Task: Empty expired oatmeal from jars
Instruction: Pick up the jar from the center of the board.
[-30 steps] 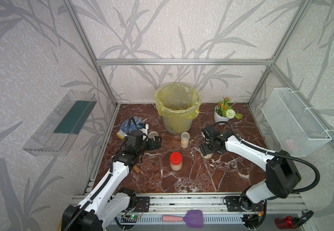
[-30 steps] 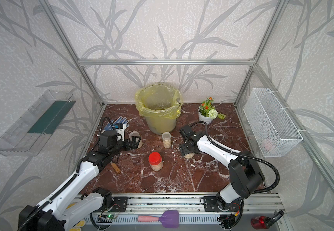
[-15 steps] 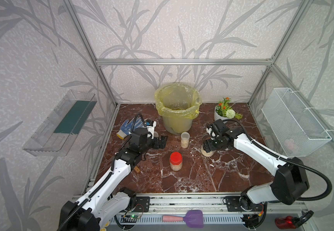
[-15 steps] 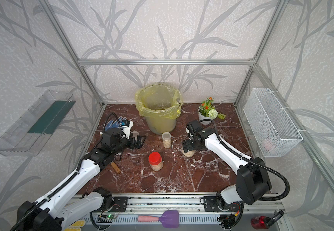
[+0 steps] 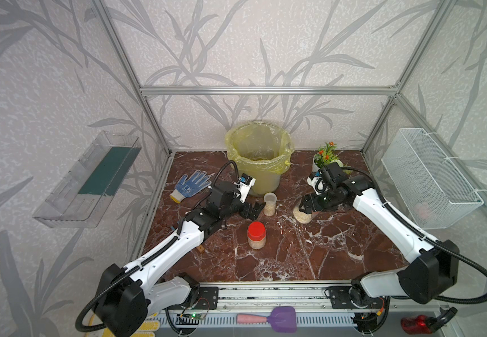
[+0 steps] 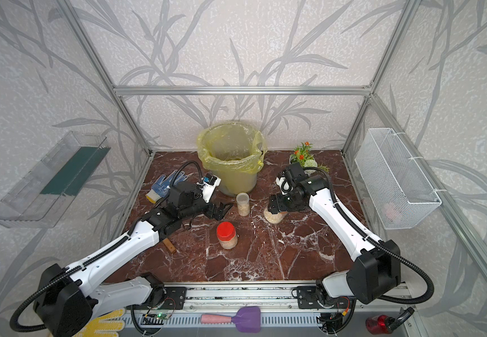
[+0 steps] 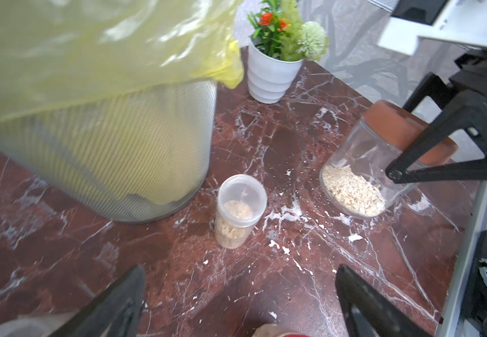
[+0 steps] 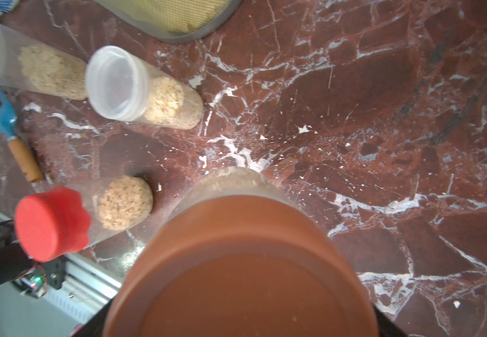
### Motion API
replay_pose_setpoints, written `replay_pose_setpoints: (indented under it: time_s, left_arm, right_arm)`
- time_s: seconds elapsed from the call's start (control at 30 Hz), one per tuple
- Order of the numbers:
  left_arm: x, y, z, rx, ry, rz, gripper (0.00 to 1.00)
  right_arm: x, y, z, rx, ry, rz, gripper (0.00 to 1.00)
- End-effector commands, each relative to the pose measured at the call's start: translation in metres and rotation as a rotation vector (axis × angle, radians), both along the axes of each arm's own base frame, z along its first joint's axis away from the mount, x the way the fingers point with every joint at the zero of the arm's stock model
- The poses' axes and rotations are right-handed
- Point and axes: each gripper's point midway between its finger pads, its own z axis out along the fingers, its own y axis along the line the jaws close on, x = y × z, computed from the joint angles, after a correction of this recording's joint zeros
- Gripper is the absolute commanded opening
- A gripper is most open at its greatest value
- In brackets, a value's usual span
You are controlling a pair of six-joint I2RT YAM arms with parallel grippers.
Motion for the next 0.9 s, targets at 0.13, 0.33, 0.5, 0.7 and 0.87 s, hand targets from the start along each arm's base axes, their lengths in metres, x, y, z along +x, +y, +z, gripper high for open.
replay_pose_setpoints:
  time_s: [0.13, 0.33, 0.5, 0.7, 0.87]
  left_arm:
    - [-0.010, -0.054, 0.018, 0.052, -0.115, -0.231, 0.99]
    - [-0.017, -0.089, 0.016, 0.060, -0.105, -0.362, 0.99]
    - [-0.021, -0.111, 0.010, 0.071, -0.084, -0.437, 0.99]
    - [-0.021, -0.125, 0.008, 0.065, -0.090, -0.477, 0.99]
    - [-0.019, -0.137, 0.006, 0.060, -0.083, -0.496, 0.99]
  right_arm:
    - [-0.014, 0.008, 0.050, 0.201, -0.022, 0.002, 0.34]
    - [-0.012, 0.010, 0.074, 0.253, -0.040, 0.001, 0.34]
    - [-0.009, 0.022, 0.087, 0.323, -0.035, 0.020, 0.32]
    - [-0.007, 0.031, 0.100, 0.384, -0.037, 0.037, 0.32]
    - [-0.008, 0.036, 0.106, 0.414, -0.029, 0.057, 0.31]
